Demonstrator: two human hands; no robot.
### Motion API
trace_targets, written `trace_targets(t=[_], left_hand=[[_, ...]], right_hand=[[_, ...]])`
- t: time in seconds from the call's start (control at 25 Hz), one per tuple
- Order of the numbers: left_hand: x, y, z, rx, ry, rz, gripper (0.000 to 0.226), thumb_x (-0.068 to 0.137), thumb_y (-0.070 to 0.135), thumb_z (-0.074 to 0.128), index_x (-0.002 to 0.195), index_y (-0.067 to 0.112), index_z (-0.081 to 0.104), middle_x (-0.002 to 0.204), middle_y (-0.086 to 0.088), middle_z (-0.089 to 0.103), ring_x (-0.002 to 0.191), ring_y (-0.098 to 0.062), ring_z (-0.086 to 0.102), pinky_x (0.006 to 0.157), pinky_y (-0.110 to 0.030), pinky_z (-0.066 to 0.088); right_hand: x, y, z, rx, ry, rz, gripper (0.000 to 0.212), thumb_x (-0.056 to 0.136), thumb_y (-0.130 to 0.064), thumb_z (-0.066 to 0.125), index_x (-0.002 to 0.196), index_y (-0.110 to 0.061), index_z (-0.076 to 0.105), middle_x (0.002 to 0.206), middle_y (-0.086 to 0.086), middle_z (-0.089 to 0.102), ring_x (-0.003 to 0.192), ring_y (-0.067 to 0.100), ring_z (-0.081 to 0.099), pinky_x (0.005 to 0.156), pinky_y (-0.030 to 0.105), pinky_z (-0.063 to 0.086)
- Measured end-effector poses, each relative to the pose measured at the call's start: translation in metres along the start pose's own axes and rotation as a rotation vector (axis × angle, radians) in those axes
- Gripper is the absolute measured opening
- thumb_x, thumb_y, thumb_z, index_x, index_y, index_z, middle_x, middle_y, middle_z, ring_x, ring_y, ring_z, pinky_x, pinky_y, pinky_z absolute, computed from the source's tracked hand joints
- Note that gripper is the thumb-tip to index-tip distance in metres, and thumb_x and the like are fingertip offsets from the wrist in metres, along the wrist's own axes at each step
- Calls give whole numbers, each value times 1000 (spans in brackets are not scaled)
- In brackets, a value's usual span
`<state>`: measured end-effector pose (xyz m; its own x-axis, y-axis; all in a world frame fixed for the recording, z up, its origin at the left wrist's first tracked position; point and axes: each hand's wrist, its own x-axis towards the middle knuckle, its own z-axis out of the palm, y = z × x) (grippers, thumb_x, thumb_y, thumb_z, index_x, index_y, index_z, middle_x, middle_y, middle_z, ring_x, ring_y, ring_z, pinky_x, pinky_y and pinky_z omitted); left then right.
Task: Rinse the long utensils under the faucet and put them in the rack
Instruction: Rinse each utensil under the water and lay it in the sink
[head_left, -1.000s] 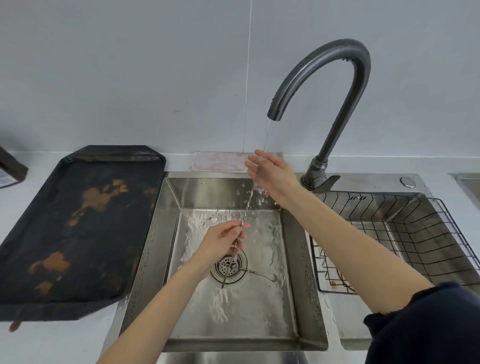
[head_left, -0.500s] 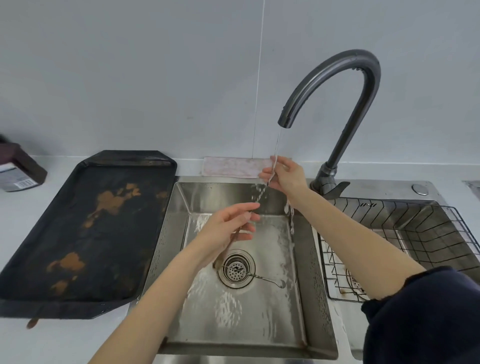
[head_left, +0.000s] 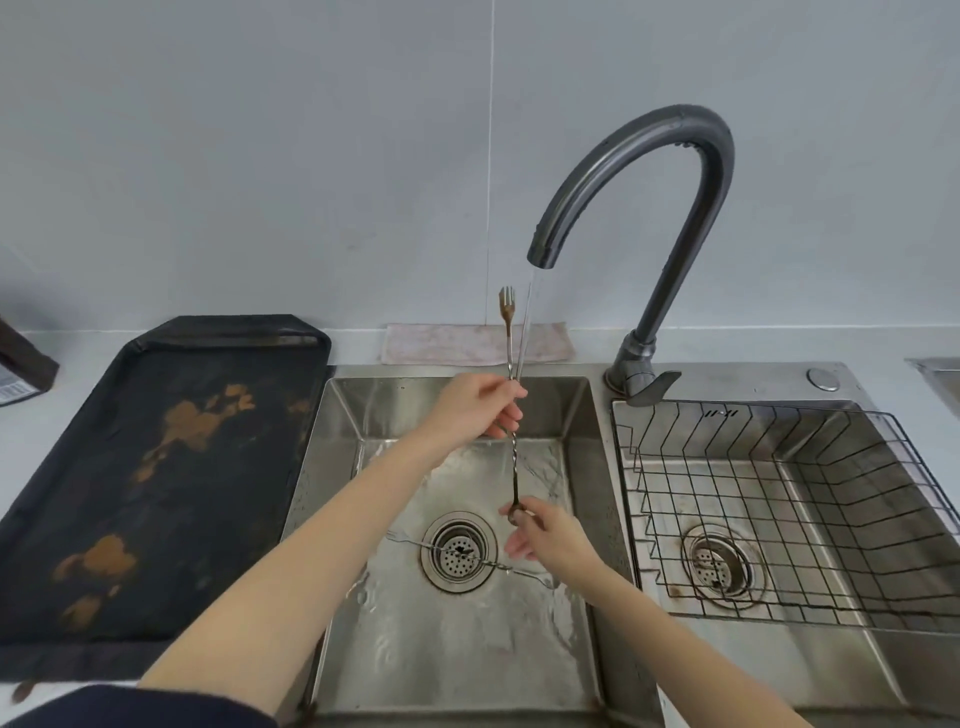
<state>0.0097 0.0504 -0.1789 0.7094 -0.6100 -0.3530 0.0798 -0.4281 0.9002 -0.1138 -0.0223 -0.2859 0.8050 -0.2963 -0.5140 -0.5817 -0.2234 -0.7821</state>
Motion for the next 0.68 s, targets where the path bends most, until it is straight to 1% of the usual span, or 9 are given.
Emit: trace_targets(t=[0.08, 0.16, 0.24, 0.28, 0.36, 0.44, 0.56, 0.6, 0.68], left_hand=[[9, 1, 5, 145, 84, 53, 27, 92, 20, 49, 102, 4, 68, 62, 3, 55, 50, -2, 52, 46, -8, 47], [14, 4, 8, 259, 135, 130, 26, 91, 25, 52, 100, 9, 70, 64, 5, 58, 55, -6, 52, 59, -16, 48], [16, 11, 8, 235, 172, 163, 25, 89, 26, 55, 100, 11, 71, 78, 0, 66, 67, -10, 56, 75, -25, 46], [16, 15, 8, 186, 187, 163, 24, 88, 25, 56, 100, 10, 70, 84, -3, 67, 69, -10, 57, 77, -24, 45], [18, 21, 5, 104, 206, 160, 23, 87, 23, 59, 100, 8, 70, 82, -3, 66, 64, -5, 56, 74, -20, 44], [19, 26, 3, 72, 218, 173, 21, 86, 21, 60, 97, 6, 70, 80, -2, 65, 63, -4, 57, 72, -18, 45], [19, 31, 3, 64, 232, 195, 19, 86, 20, 60, 97, 7, 69, 85, -2, 66, 65, -5, 60, 69, -9, 45], [19, 32, 4, 56, 238, 201, 19, 87, 18, 58, 99, 7, 68, 87, -4, 67, 67, -8, 62, 71, -9, 45], [19, 33, 6, 59, 256, 206, 19, 88, 16, 56, 103, 9, 66, 90, -6, 69, 76, -13, 63, 66, -6, 45]], right_hand=[[-3, 6, -4, -55, 47, -26, 22, 99, -11, 39, 99, -17, 60, 60, -8, 57, 49, -1, 55, 51, 9, 42], [-3, 9, -8, -84, 99, -34, 22, 98, -12, 42, 97, -18, 63, 63, -7, 56, 58, 7, 55, 59, 15, 47], [-2, 12, -9, -101, 128, -22, 21, 97, -13, 43, 89, -22, 60, 64, -5, 56, 64, 13, 55, 69, 27, 51], [-1, 13, -9, -106, 129, -12, 20, 97, -13, 44, 87, -23, 59, 63, -6, 55, 64, 13, 55, 70, 29, 52], [0, 15, -9, -121, 126, 8, 20, 97, -13, 43, 88, -22, 59, 64, -7, 54, 62, 10, 54, 68, 26, 50], [-1, 15, -9, -146, 111, 17, 21, 97, -14, 42, 93, -17, 63, 73, -3, 58, 64, 12, 57, 63, 21, 49], [-2, 17, -7, -186, 115, 34, 22, 96, -16, 44, 102, -11, 64, 84, 2, 61, 74, 20, 66, 41, 9, 42], [-2, 18, -6, -201, 126, 35, 20, 96, -18, 45, 100, -12, 64, 84, 3, 63, 78, 24, 69, 36, 10, 39], [-2, 17, -6, -216, 133, 31, 17, 95, -22, 47, 97, -14, 63, 83, 3, 63, 81, 27, 70, 38, 13, 40]])
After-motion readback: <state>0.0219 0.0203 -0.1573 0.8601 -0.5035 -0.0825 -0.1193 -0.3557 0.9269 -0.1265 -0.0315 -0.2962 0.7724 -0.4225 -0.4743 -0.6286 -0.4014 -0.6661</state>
